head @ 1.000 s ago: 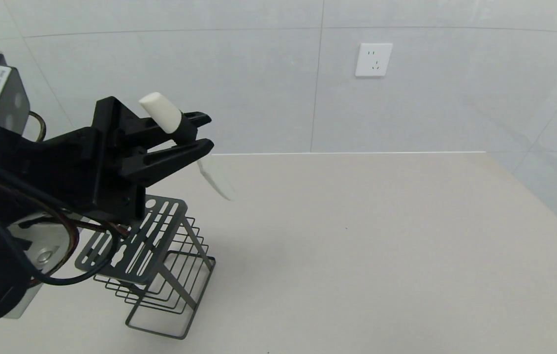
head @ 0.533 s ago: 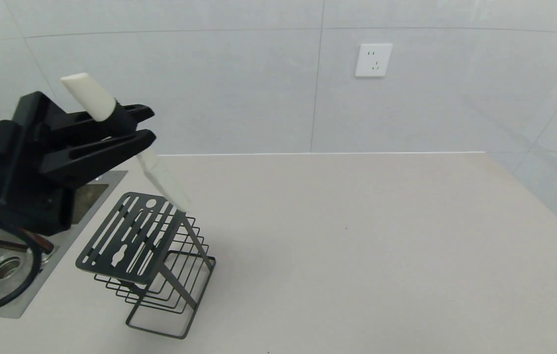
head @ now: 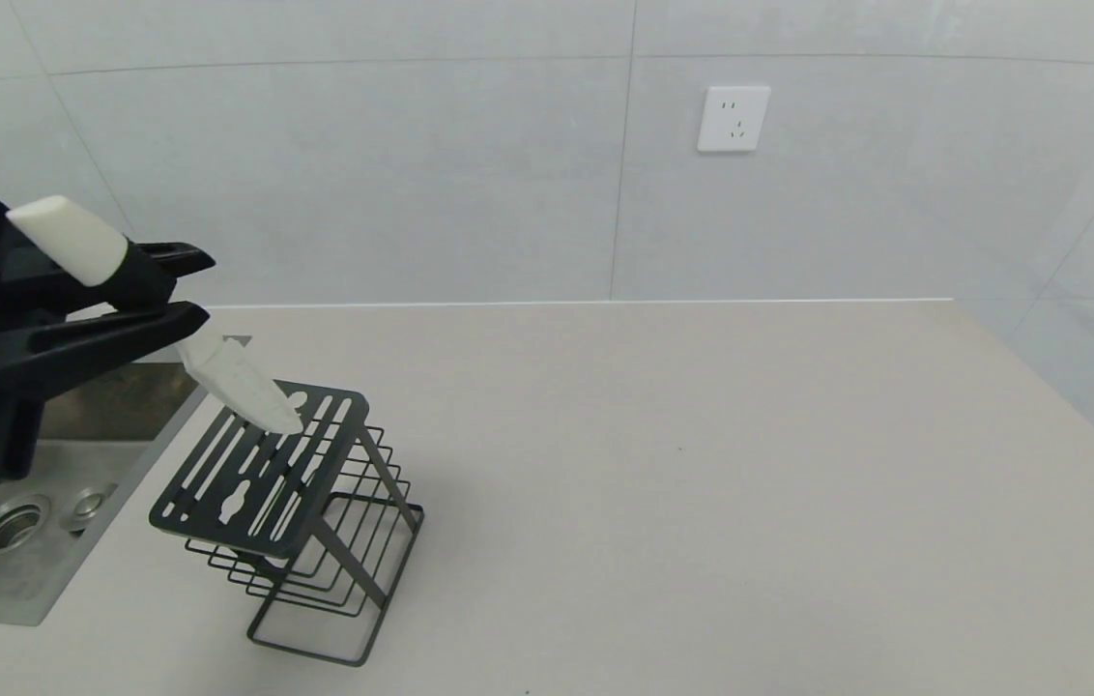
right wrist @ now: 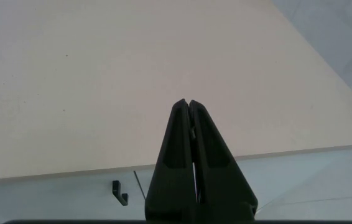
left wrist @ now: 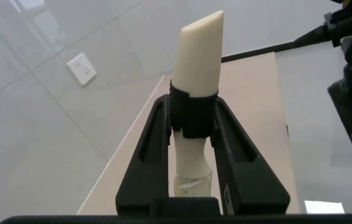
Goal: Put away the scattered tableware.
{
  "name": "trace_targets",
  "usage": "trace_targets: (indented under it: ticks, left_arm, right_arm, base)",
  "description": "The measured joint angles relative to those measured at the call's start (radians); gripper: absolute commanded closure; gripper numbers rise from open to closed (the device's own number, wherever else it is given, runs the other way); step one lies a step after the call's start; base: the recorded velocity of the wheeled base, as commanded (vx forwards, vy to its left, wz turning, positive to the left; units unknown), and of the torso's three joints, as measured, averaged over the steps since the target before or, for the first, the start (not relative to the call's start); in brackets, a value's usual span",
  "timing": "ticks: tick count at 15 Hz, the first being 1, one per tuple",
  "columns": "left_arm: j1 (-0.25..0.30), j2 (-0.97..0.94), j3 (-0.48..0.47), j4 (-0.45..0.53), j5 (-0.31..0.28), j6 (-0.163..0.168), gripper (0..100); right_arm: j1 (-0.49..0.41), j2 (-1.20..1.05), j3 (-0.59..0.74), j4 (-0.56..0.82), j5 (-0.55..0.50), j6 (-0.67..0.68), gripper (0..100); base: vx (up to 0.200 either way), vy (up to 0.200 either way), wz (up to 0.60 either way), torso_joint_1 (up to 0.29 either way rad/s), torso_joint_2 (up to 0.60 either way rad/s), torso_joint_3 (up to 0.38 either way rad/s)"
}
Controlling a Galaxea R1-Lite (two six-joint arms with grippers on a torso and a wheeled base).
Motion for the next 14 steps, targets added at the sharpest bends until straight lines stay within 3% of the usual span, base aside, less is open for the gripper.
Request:
trace_targets:
  ticks: [3, 6, 8, 9, 14]
  left_arm:
    - [0.001, 0.084, -0.053, -0.040, -0.063, 0.000, 100]
    - [0.011, 0.173, -0.134, -0.046, -0.086, -0.004, 100]
    - [0.013, 0.205, -0.179, -0.047, -0.088, -0.049, 100]
    - [0.014, 0.215, -0.191, -0.047, -0.088, -0.056, 100]
    - [0.003, 0.194, -0.105, -0.056, -0.087, -0.064, 100]
  right_arm:
    - [0.000, 0.000, 0.000, 0.000, 0.000, 0.000, 100]
    - [0.001, 0.000, 0.000, 0.000, 0.000, 0.000, 100]
    - [0.001, 0.000, 0.000, 0.001, 0.000, 0.000, 100]
    - [0.001, 0.000, 0.000, 0.001, 0.000, 0.000, 100]
    - [0.001, 0.001, 0.000, 0.000, 0.001, -0.002, 100]
  base:
    - [0.000, 0.000, 0.00, 0.000, 0.00, 0.000]
    - [0.000, 0.000, 0.00, 0.000, 0.00, 0.000]
    - [0.000, 0.000, 0.00, 0.000, 0.00, 0.000]
    - [0.000, 0.000, 0.00, 0.000, 0.00, 0.000]
    - [0.000, 0.000, 0.00, 0.000, 0.00, 0.000]
